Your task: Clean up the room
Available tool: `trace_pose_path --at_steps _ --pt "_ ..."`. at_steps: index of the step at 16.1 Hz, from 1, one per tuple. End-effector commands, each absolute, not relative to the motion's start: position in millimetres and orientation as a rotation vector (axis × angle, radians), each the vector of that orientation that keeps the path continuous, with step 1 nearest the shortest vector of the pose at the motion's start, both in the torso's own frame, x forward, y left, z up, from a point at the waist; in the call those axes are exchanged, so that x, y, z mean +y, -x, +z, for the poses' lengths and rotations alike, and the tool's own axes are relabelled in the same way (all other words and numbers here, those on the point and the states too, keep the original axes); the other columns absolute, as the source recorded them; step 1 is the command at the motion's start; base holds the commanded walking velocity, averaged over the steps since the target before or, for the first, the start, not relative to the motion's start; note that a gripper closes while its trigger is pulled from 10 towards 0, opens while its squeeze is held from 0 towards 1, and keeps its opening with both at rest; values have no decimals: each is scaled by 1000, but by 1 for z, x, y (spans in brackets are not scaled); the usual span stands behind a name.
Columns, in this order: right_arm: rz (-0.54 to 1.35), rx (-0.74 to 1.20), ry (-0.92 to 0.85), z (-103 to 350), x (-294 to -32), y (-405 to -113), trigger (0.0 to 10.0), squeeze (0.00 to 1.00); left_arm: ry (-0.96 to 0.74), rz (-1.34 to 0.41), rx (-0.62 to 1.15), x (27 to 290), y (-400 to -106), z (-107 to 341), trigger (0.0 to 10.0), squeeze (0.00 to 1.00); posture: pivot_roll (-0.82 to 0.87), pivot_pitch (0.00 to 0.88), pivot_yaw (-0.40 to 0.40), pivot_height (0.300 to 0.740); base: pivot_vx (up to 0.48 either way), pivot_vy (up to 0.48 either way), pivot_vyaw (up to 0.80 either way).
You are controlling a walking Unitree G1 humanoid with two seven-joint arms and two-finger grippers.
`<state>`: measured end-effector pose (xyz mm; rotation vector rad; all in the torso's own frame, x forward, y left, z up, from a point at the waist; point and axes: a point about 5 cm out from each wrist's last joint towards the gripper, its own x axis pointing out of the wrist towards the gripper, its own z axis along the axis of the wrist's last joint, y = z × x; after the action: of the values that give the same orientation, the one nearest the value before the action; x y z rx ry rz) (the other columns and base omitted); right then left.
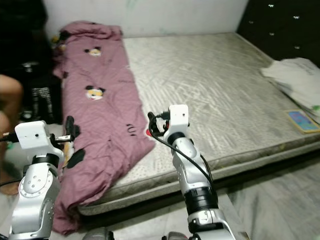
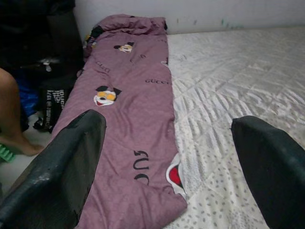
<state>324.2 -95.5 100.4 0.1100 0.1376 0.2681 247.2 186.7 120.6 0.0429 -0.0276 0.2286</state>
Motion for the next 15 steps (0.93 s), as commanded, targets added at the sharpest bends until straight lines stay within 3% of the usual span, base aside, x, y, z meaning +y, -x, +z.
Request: trace_pose_path --at_steps 1,4,10,15 --pt "235 130 -101 102 -105 -327 10000 0 -88 210 -26 180 -248 123 10000 0 -23 0 -38 740 0 0 0" --pt "236 130 -100 102 -105 -327 10000 0 -13 151 -25 177 -248 121 10000 0 -26 0 -38 740 0 0 0" --pt "233 132 -105 102 -104 -328 10000 0 3 156 -40 177 -249 122 10000 0 -24 0 -37 740 0 480 0" --pt "237 131 -103 103 -104 -329 10000 0 -1 174 -95 179 -247 129 10000 0 -22 0 -39 740 0 0 0"
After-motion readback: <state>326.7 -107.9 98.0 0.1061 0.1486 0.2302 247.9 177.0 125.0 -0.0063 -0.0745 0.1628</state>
